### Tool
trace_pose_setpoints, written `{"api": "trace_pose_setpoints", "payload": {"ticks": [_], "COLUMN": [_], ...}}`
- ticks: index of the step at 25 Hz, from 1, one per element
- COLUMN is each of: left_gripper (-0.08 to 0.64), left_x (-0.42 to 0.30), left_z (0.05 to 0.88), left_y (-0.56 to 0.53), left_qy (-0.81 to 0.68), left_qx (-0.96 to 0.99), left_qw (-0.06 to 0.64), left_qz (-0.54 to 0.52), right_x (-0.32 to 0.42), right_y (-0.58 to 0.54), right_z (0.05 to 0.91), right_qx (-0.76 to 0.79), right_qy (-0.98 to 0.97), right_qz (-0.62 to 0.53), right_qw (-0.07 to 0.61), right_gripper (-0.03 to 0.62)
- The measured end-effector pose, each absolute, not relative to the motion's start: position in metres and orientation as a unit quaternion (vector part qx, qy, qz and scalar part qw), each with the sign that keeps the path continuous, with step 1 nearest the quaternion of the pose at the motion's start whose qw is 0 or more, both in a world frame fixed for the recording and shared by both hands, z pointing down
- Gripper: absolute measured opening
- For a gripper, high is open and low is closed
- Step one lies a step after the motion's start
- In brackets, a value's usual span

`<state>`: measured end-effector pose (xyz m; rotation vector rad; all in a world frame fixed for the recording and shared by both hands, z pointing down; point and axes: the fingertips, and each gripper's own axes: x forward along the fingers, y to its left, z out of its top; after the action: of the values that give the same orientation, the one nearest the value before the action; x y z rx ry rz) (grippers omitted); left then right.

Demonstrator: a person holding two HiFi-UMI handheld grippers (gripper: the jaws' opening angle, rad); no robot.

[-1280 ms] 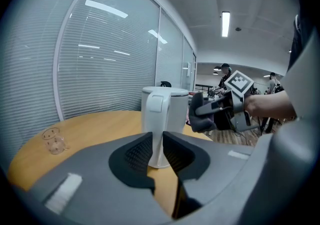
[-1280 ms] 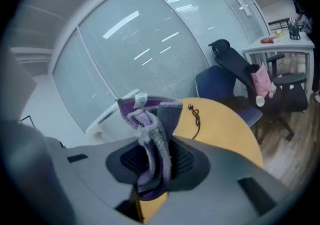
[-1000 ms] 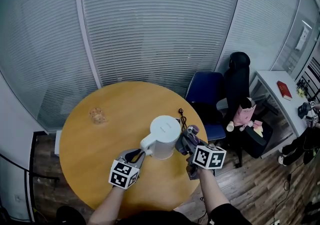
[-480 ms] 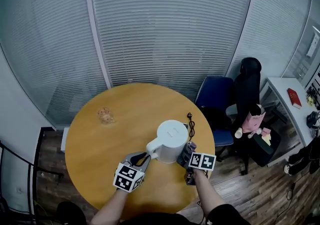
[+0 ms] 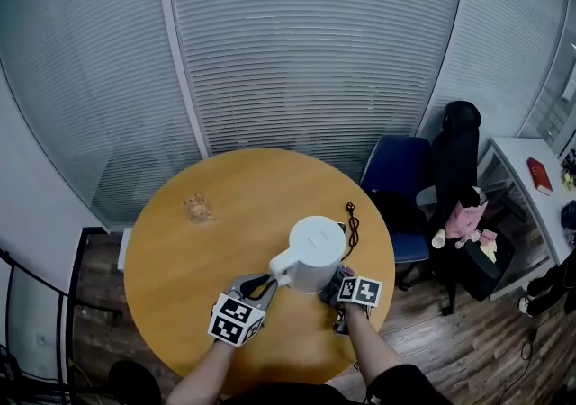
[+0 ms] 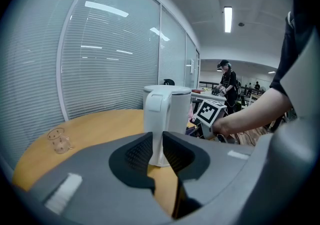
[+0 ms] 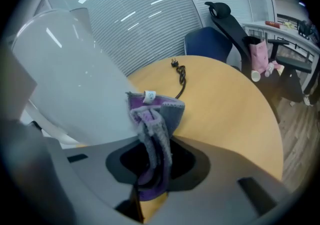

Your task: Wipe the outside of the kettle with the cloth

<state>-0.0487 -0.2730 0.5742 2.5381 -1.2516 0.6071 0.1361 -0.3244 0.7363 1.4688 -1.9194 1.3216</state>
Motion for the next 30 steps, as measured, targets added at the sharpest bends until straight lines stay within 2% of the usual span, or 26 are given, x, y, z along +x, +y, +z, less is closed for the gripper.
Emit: {"api": "trace_pose_setpoints", "payload": {"ticks": [11,19,30], "left_gripper": [0.072,0.017,0.011], "left_x": [-0.049,-0.057,-0.075], "left_z": [0.575,0.571,0.568], "left_y": [-0.272,-0.257,-0.209], "left_qy": [-0.416,-0.398,-0.364], "left_qx": [0.878,0.892,0.913], "left_qw": [0.118,0.118,0.126], "left_qz": [0.205,0.178,0.136], "right_x": [0.134,0.122,0.087], "right_y": [-0.296,-0.256,-0.184], "right_z": [0.689,0.621,0.547], "right_qx": [0.539,0.551,0.568], "right_qy": [-0.704,-0.731,-0.764], "right_qz": [0.438,0.394,0.305], "right_qw": [0.151,0.085,0.043], "right_gripper": [0.097,0.097,0.097]}}
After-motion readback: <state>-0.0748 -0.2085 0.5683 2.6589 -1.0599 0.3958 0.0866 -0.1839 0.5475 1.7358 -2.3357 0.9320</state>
